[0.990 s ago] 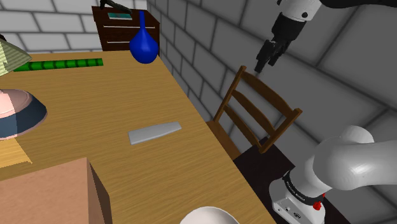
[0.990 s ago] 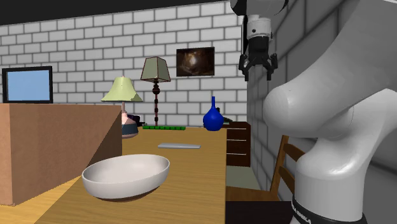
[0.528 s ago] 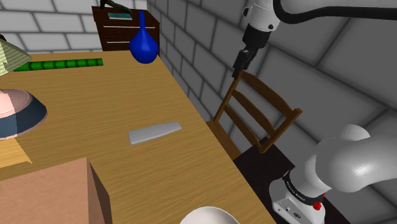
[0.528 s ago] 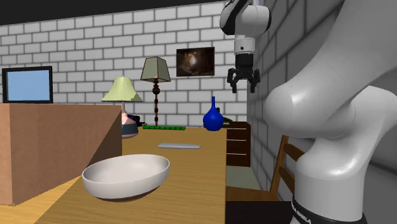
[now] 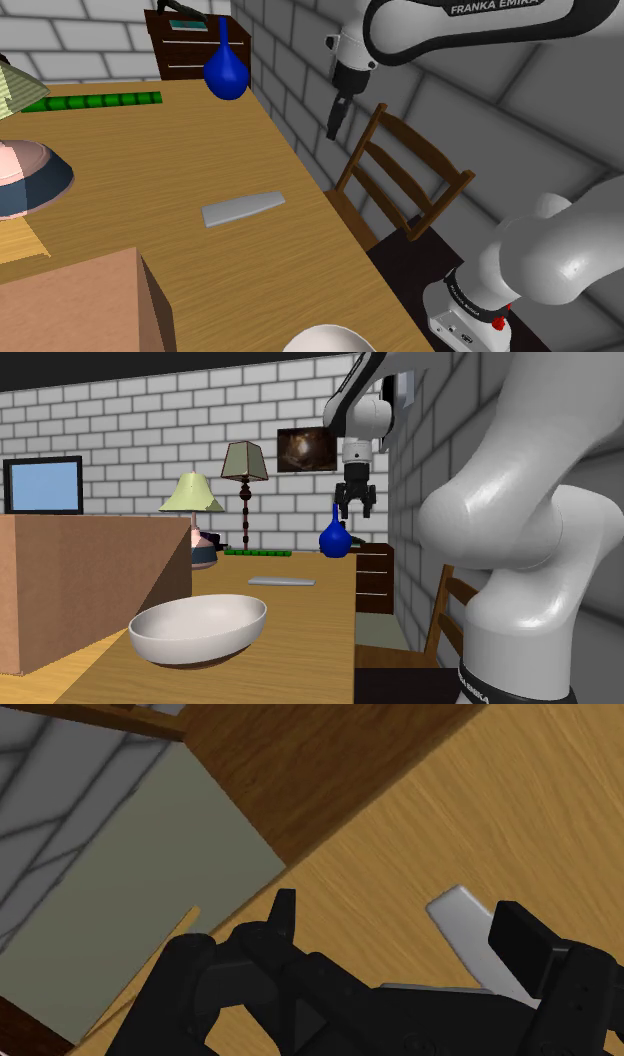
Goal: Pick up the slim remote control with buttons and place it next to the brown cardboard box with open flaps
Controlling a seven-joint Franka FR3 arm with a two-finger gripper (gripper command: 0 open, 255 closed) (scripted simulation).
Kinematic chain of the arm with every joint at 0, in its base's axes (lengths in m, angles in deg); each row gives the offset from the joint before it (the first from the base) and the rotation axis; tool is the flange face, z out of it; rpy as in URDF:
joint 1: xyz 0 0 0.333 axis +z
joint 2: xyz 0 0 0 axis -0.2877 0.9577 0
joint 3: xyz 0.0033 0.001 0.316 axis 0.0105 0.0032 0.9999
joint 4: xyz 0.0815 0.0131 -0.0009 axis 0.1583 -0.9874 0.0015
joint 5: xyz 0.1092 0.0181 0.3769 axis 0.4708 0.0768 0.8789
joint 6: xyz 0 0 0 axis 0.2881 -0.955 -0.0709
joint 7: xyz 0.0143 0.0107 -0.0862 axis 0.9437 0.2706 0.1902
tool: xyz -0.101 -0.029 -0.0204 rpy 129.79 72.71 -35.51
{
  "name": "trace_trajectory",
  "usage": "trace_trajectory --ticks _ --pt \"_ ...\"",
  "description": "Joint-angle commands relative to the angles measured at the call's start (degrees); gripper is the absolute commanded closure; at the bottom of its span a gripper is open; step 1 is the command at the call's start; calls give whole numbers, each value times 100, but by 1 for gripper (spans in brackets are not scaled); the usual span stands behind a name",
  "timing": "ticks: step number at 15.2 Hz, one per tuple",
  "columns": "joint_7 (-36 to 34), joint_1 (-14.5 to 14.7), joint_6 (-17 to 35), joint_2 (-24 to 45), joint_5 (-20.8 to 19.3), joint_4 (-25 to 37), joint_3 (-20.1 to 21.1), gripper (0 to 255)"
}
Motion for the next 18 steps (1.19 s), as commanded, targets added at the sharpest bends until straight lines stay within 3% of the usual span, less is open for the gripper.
trace_trajectory --ticks 1,18 --pt "249 116 230 335 8 78 65 0" --pt "1948 970 1297 3049 -361 1397 839 0"
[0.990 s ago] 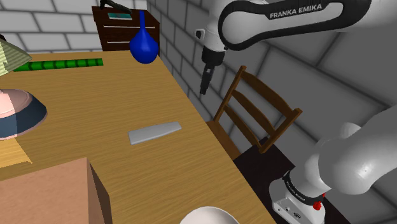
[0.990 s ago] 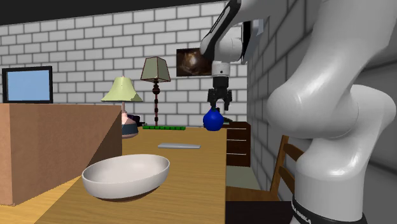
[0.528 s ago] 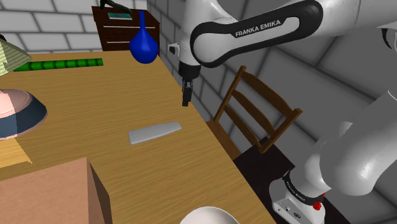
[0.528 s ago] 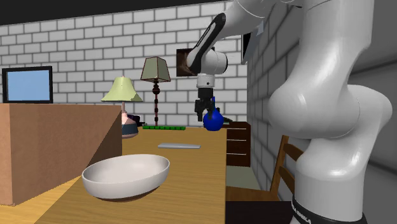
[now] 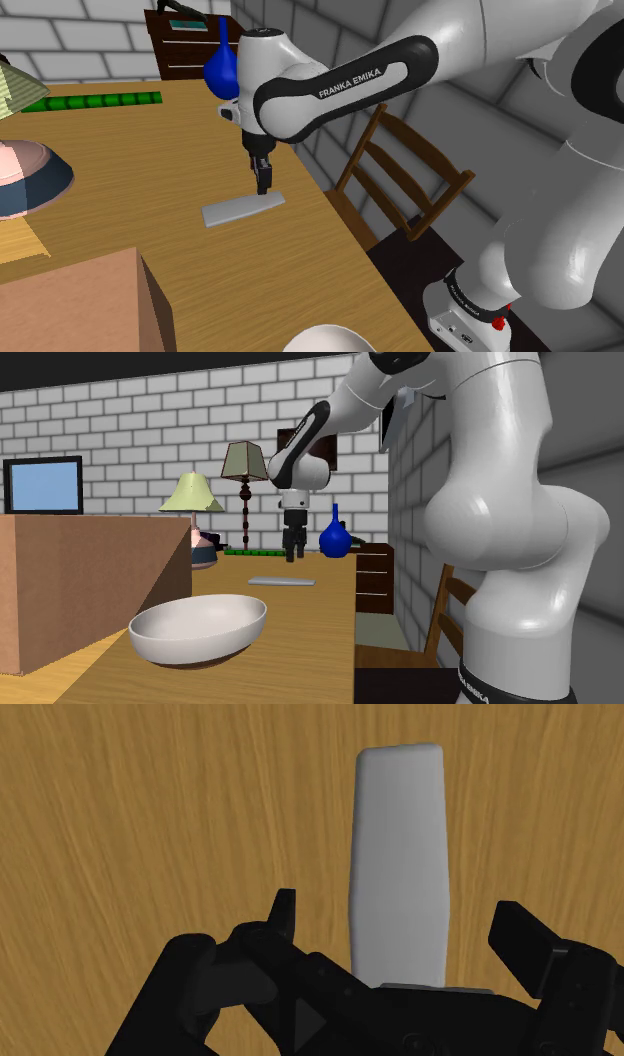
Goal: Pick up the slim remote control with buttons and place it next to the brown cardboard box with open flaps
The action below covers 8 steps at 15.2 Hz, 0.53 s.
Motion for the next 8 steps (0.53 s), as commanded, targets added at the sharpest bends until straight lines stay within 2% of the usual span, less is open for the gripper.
trace_trajectory --ticks 1,8 --pt "184 104 135 271 -88 89 97 0" --pt "256 211 522 698 -241 83 140 0"
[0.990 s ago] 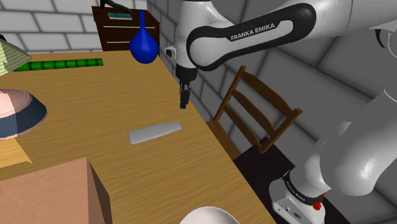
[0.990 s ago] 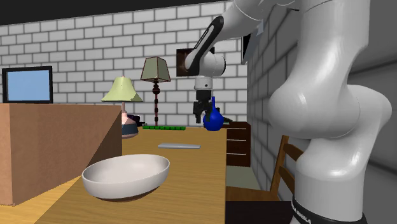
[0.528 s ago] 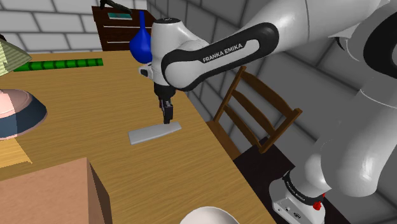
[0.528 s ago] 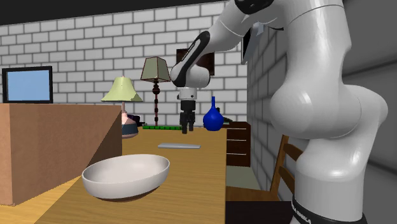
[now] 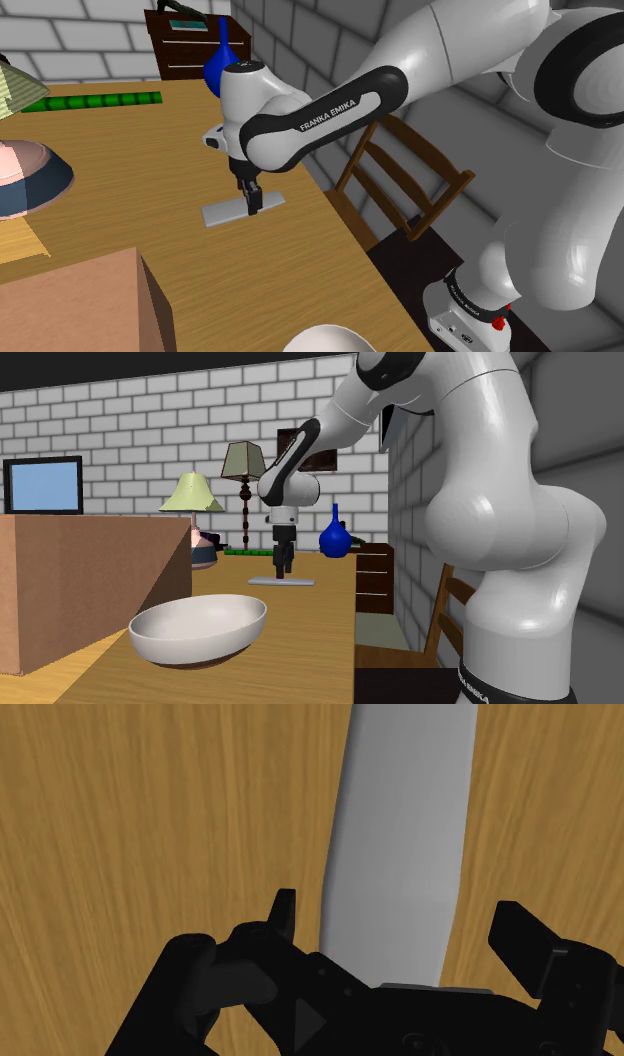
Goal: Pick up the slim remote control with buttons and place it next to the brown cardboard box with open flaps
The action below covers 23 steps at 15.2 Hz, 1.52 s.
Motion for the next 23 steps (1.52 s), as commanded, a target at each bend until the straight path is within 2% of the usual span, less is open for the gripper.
trace_trajectory --ticks 1,10,11,20,23 --pt "-34 20 140 96 -38 -46 -8 0" --pt "-52 30 241 170 -65 -76 -20 0" --pt "-52 30 241 169 -65 -76 -20 255" --pt "-52 30 241 170 -65 -76 -20 255" --pt "-20 14 48 31 -14 -17 2 255"
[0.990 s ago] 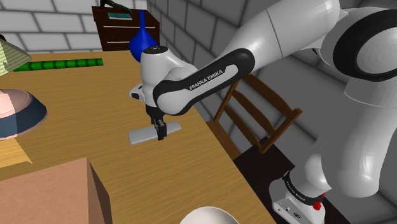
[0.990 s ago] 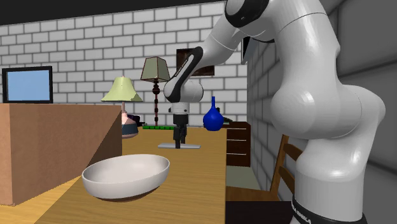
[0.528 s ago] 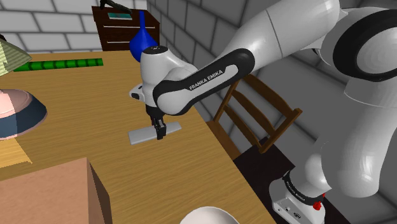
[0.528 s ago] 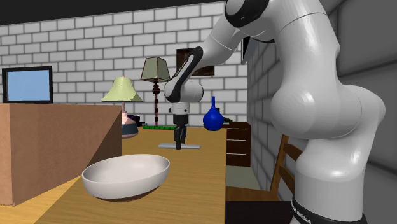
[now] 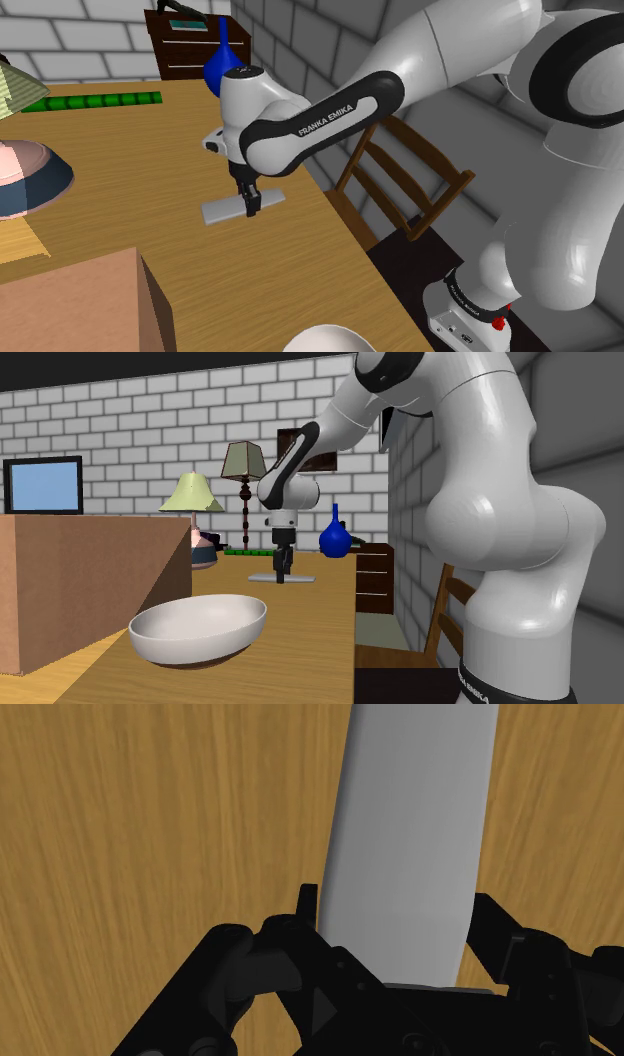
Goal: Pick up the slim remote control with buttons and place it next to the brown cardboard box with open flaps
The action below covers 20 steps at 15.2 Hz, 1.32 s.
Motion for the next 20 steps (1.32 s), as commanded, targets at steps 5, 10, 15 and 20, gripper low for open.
trace_trajectory --ticks 5,10,15,20 --pt "60 -29 -385 -264 94 131 35 255" --pt "101 -46 -722 -452 161 287 56 255" --pt "136 -58 -1066 -615 218 474 71 255" --pt "164 -67 -1418 -751 264 694 81 255"
